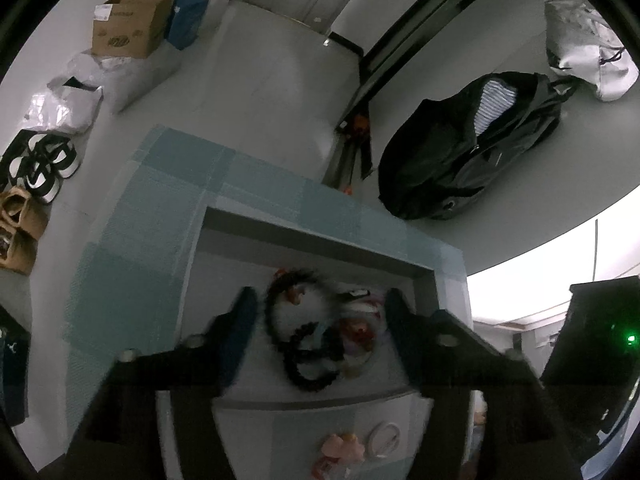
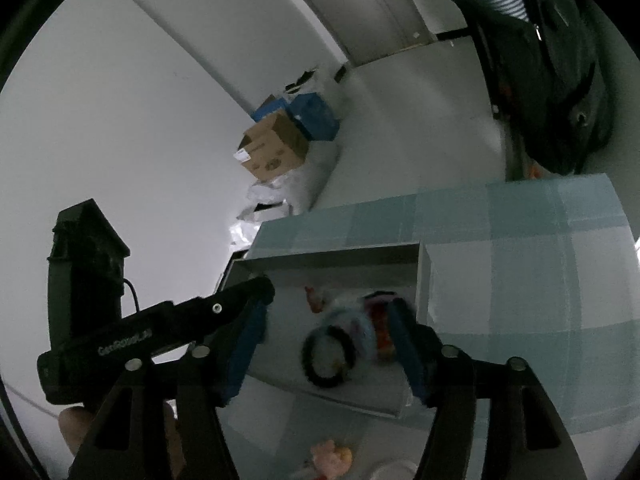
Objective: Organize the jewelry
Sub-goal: 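Carry the bangle and bracelet over the grey box and open both tools, then withdraw both tools from the box toward the remaining items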
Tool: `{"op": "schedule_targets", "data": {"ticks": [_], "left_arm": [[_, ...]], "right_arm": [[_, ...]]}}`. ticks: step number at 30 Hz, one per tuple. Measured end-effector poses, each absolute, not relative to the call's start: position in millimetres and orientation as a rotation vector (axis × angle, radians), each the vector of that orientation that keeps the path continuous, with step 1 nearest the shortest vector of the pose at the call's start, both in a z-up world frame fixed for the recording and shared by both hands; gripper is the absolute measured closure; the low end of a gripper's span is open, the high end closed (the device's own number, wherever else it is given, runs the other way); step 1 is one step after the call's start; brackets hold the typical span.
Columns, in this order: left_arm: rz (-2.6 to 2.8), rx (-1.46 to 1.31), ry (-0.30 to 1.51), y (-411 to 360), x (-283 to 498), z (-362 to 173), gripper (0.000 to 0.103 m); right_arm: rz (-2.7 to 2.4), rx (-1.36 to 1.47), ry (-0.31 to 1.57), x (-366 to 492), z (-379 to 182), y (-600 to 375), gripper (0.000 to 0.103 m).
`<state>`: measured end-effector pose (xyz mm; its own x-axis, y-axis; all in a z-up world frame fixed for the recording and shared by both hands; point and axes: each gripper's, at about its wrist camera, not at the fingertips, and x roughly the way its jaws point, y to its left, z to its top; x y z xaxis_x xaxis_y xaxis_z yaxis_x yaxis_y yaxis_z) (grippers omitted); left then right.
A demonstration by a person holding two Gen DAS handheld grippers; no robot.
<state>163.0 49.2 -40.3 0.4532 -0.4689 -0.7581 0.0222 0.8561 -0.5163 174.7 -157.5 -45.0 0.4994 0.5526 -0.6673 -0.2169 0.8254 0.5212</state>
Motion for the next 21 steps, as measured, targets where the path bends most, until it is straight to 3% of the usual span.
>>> {"op": "schedule_targets", "data": {"ticks": [21], "left_arm": [[-0.336, -0.316, 0.95, 41, 114, -10, 0.036]], "right_arm": [[0.421, 0.316, 0.771, 123, -1, -187, 0.017]]}}
